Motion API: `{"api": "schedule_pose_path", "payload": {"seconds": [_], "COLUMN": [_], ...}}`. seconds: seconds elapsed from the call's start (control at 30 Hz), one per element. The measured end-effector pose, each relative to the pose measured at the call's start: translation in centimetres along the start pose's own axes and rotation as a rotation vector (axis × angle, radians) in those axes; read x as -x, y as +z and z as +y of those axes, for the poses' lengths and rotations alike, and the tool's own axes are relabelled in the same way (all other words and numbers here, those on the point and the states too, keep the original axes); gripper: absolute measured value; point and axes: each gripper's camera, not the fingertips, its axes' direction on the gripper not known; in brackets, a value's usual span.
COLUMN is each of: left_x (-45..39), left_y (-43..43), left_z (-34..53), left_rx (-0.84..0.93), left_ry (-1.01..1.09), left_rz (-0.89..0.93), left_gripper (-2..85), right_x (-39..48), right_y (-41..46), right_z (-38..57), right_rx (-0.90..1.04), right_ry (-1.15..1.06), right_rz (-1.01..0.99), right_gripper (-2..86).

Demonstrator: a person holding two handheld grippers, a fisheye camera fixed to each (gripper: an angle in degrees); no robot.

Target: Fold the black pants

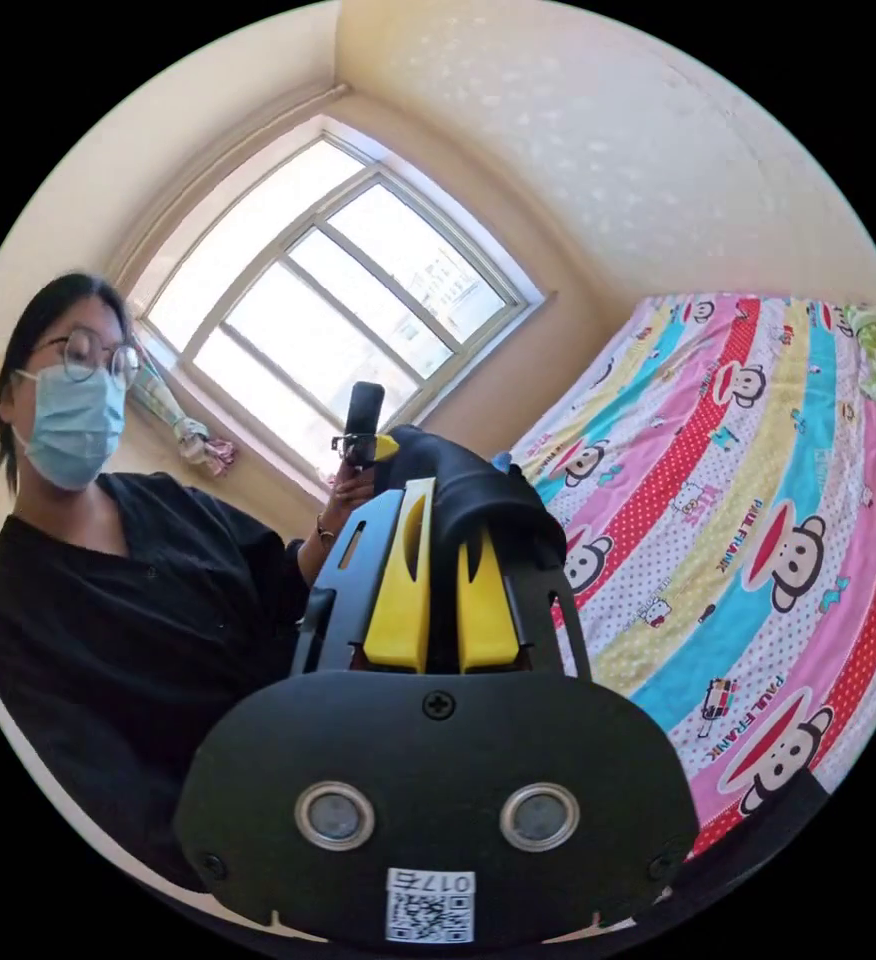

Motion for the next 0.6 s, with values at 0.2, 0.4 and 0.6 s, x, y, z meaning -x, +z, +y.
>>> {"api": "schedule_pose_path", "payload": {"seconds": [0.2, 0.4, 0.6], "left_x": [10.8, 16.6, 21.0], "left_y": [3.6, 10.4, 17.9], "left_z": [-0.7, 8.7, 23.7], "left_rx": [-0.059, 0.136, 0.474], "left_ry": [-0.243, -0.396, -0.755], "left_rz": [-0.069, -0.167, -0.107], "left_gripper": [4.1, 4.5, 8.2], "right_x": [-11.8, -15.9, -21.5], "right_y": [5.4, 11.5, 16.0], "right_z": [-1.3, 6.9, 23.4], "right_rx": [-0.05, 0.112, 0.53], "right_ry": [0.202, 0.303, 0.729], "right_rz": [0.025, 0.102, 0.088], "right_gripper": [-0.5, 0.1, 6.0]}}
